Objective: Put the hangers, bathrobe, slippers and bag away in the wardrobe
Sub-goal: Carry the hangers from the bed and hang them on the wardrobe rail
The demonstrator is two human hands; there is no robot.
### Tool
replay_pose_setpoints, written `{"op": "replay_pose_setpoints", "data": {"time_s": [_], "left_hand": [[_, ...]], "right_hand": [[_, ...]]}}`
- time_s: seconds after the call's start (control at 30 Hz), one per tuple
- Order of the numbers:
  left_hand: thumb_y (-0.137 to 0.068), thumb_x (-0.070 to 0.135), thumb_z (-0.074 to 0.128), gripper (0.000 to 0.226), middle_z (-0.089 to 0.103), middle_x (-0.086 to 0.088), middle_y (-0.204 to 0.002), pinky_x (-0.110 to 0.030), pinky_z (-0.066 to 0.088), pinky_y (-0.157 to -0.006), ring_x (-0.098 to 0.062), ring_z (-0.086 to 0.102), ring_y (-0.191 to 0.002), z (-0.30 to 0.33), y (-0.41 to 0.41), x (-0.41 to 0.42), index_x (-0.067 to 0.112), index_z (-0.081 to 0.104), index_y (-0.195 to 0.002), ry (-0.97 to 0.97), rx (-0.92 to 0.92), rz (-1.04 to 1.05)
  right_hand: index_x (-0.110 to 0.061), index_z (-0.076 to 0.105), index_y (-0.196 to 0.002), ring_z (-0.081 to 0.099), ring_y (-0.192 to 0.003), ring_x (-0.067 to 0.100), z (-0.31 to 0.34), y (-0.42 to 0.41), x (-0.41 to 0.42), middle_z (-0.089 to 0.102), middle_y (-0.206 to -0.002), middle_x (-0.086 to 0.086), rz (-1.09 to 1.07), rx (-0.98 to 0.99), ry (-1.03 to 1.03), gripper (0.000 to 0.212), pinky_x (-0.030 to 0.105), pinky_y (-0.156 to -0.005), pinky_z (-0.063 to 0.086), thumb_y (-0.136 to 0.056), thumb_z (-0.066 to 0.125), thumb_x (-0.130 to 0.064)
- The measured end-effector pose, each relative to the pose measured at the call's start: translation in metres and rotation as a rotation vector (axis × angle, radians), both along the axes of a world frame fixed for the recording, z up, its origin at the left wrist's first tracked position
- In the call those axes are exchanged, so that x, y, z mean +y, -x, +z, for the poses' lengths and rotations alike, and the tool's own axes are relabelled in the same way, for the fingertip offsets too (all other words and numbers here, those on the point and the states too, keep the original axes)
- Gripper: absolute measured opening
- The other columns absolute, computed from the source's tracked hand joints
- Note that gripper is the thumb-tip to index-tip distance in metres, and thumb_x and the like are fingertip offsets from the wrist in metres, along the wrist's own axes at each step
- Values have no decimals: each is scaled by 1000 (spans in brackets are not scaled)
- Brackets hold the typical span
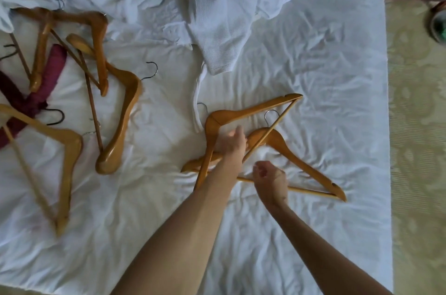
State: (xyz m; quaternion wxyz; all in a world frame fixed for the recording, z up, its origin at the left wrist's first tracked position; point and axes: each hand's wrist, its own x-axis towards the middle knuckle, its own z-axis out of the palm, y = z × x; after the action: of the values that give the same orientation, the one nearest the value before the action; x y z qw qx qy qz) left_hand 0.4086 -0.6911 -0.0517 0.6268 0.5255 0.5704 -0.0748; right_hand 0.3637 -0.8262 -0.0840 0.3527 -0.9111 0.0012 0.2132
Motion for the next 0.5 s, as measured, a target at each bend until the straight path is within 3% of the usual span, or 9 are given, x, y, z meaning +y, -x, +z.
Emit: {"op": "replay_pose_setpoints", "data": {"time_s": [0.07, 0.2, 0.33, 0.43, 0.5], "left_hand": [[-98, 45, 59, 43, 67, -4, -79, -34, 59, -90, -18, 70, -77, -4, -28, 8, 6, 64, -81, 240, 0, 251], [-91, 55, 66, 54, 68, -7, -83, -28, 62, -64, -18, 69, -73, -20, -67, 31, 2, 67, -100, 371, 2, 486], [-96, 46, 63, 44, 60, -4, -70, -21, 56, -50, -13, 56, -52, -33, -81, 40, 5, 60, -80, 366, 27, 532], [-95, 43, 61, 43, 71, -9, -85, -26, 62, -61, -18, 70, -65, -35, -80, 44, -1, 62, -97, 243, 50, 528], [-94, 49, 60, 55, 74, -11, -96, -34, 63, -73, -22, 74, -76, -37, -72, 52, -3, 63, -112, 130, 76, 496]], "right_hand": [[-17, 75, -104, 73, -82, 18, -5, -6, 26, 77, -89, 0, -34, 161, -10, 23, 38, -74, 60, -92, 62, -31], [-20, 78, -84, 73, -72, 6, -16, -20, 48, 76, -72, -7, -109, 349, -109, 30, 37, -78, 61, -89, 66, -47], [-20, 68, -55, 70, -60, 9, -16, -33, 63, 66, -50, -6, -193, 419, -57, 48, 30, -74, 59, -89, 63, -54], [-18, 59, -47, 58, -52, 6, -17, -38, 80, 51, -35, -10, -229, 401, 27, 47, 28, -67, 52, -90, 63, -37], [-17, 61, -50, 64, -55, 9, -18, -38, 89, 56, -37, -8, -260, 429, -7, 41, 30, -70, 57, -88, 63, -34]]}}
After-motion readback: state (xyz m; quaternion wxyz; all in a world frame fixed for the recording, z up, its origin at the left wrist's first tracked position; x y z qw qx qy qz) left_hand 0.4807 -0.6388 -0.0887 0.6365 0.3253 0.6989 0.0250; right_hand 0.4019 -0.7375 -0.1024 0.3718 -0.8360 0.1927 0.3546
